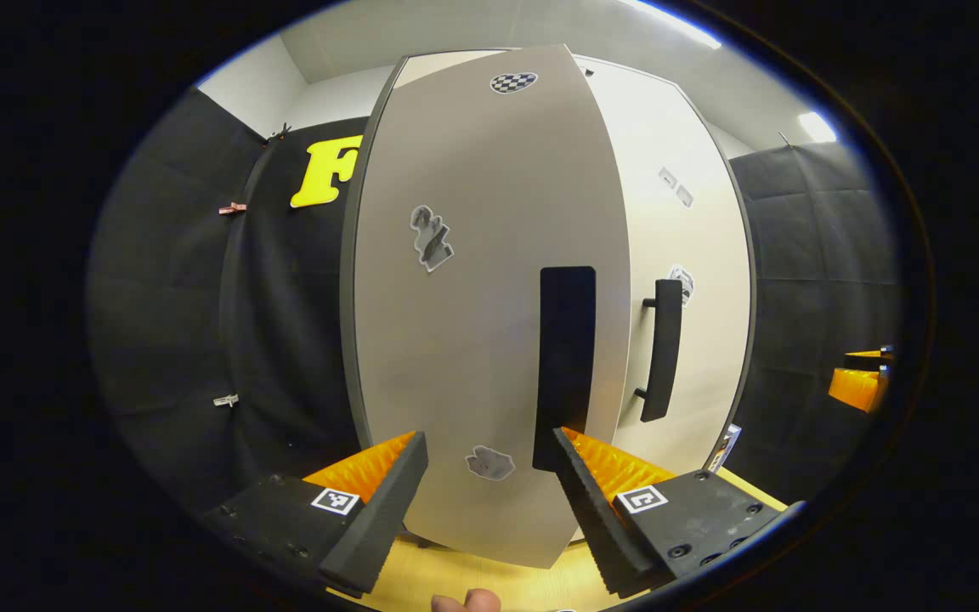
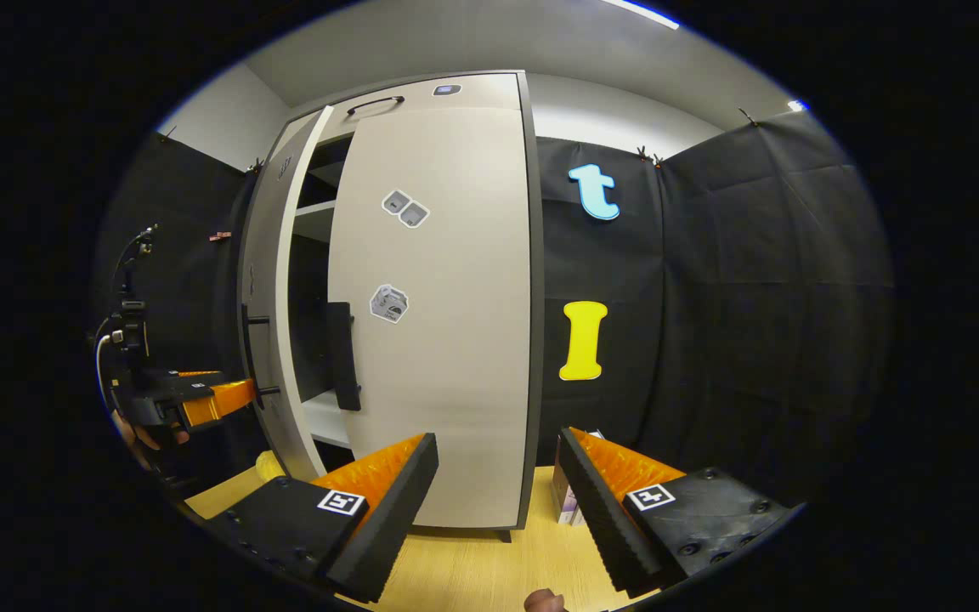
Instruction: Grasp the bottle in the cabinet with the left hand and place it on the coaster, then close the right door with the right hand and the left door with the left hand.
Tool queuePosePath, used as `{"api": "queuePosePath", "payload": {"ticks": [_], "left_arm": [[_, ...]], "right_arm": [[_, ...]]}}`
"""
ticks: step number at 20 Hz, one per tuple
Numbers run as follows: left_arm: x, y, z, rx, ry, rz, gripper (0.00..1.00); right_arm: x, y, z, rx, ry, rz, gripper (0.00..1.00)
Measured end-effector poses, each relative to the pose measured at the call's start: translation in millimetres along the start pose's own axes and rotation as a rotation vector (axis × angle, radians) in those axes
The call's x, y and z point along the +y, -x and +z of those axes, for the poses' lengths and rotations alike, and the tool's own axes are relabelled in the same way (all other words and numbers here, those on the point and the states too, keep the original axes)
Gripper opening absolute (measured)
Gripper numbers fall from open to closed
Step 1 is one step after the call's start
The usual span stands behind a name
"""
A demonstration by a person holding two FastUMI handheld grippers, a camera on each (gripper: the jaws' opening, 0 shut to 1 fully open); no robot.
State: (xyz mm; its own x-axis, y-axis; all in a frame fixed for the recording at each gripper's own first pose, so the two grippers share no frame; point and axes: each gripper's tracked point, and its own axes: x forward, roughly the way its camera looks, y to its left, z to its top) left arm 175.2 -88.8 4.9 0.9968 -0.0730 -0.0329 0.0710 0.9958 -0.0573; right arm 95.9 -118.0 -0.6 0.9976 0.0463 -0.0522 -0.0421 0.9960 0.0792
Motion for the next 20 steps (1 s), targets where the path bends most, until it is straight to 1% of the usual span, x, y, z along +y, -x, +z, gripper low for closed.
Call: {"api": "queuePosePath", "payload": {"ticks": [1, 2, 3, 4, 7, 8, 12, 15, 20], "left_arm": [[-3, -5, 0, -0.004, 0.006, 0.000, 0.93], [-4, -8, 1, -0.007, 0.008, 0.001, 0.94], [-6, -11, -1, -0.006, 0.004, 0.001, 0.92], [-7, -13, 0, -0.007, -0.001, 0.001, 0.94], [-8, -14, -1, -0.010, -0.010, 0.010, 0.92], [-8, -13, -1, -0.003, -0.012, 0.013, 0.94], [-4, -1, -5, -0.001, 0.002, 0.018, 0.92], [6, 15, -4, -0.002, -0.004, 0.031, 0.94], [23, 45, 8, -0.024, -0.019, 0.053, 0.94]], "right_arm": [[0, 0, 0, 0.002, 0.000, 0.004, 0.96], [1, -1, -1, 0.002, 0.000, 0.008, 0.96], [2, -1, -1, 0.003, 0.001, 0.011, 0.96], [2, -2, -1, 0.002, 0.001, 0.016, 0.96], [5, -2, -2, 0.003, 0.002, 0.024, 0.96], [5, -3, -2, 0.003, 0.001, 0.026, 0.96], [10, -2, -1, 0.000, -0.007, 0.034, 0.96], [17, 1, 2, -0.005, -0.007, 0.043, 0.96], [36, 2, 10, -0.021, -0.013, 0.070, 0.96]]}}
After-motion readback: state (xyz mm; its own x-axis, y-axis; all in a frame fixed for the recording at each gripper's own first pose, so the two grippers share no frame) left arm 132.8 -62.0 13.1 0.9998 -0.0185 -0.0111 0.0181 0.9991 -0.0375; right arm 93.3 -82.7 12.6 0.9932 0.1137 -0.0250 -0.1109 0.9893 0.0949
